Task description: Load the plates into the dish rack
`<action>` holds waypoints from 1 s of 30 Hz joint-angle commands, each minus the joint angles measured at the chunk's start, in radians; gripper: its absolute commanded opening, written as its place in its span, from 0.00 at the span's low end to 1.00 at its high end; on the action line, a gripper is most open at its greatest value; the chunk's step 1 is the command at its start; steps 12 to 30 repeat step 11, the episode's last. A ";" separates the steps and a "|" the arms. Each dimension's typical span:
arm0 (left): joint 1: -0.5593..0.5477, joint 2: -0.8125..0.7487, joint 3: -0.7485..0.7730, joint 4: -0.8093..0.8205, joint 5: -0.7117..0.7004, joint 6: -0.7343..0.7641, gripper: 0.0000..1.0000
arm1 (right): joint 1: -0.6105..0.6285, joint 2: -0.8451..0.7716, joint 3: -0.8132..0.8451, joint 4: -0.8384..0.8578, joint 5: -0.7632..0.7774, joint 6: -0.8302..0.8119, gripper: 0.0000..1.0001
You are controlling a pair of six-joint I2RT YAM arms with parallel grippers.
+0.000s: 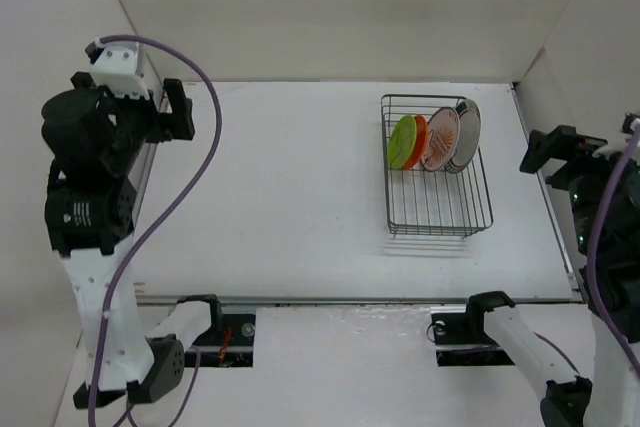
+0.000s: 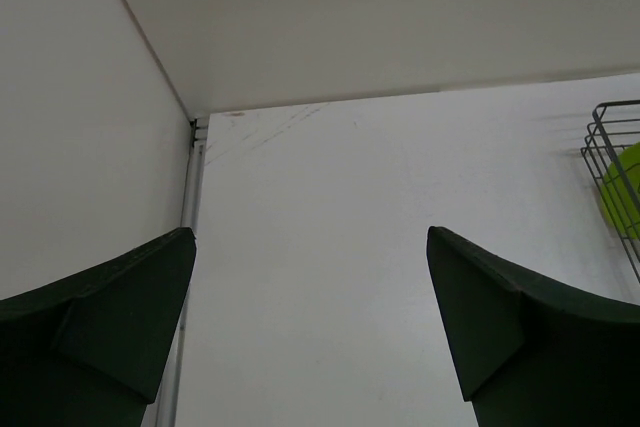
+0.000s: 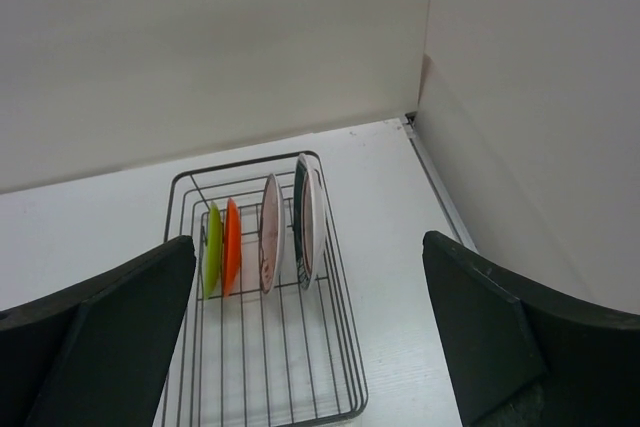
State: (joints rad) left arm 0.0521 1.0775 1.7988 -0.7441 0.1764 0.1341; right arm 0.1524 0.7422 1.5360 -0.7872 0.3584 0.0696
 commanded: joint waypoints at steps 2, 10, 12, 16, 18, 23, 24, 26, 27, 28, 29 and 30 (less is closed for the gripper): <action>-0.001 -0.094 -0.038 -0.052 -0.035 0.007 1.00 | 0.010 -0.076 0.027 -0.066 -0.027 -0.010 1.00; -0.001 -0.123 -0.050 -0.075 -0.045 -0.002 1.00 | 0.032 -0.116 0.018 -0.078 0.005 -0.010 1.00; -0.001 -0.123 -0.050 -0.075 -0.045 -0.013 1.00 | 0.042 -0.116 0.018 -0.078 0.005 -0.010 1.00; -0.001 -0.123 -0.050 -0.075 -0.045 -0.013 1.00 | 0.042 -0.116 0.018 -0.078 0.005 -0.010 1.00; -0.001 -0.123 -0.050 -0.075 -0.045 -0.013 1.00 | 0.042 -0.116 0.018 -0.078 0.005 -0.010 1.00; -0.001 -0.123 -0.050 -0.075 -0.045 -0.013 1.00 | 0.042 -0.116 0.018 -0.078 0.005 -0.010 1.00; -0.001 -0.123 -0.050 -0.075 -0.045 -0.013 1.00 | 0.042 -0.116 0.018 -0.078 0.005 -0.010 1.00; -0.001 -0.123 -0.050 -0.075 -0.045 -0.013 1.00 | 0.042 -0.116 0.018 -0.078 0.005 -0.010 1.00; -0.001 -0.123 -0.050 -0.075 -0.045 -0.013 1.00 | 0.042 -0.116 0.018 -0.078 0.005 -0.010 1.00; -0.001 -0.123 -0.050 -0.075 -0.045 -0.013 1.00 | 0.042 -0.116 0.018 -0.078 0.005 -0.010 1.00; -0.001 -0.123 -0.050 -0.075 -0.045 -0.013 1.00 | 0.042 -0.116 0.018 -0.078 0.005 -0.010 1.00; -0.001 -0.123 -0.050 -0.075 -0.045 -0.013 1.00 | 0.042 -0.116 0.018 -0.078 0.005 -0.010 1.00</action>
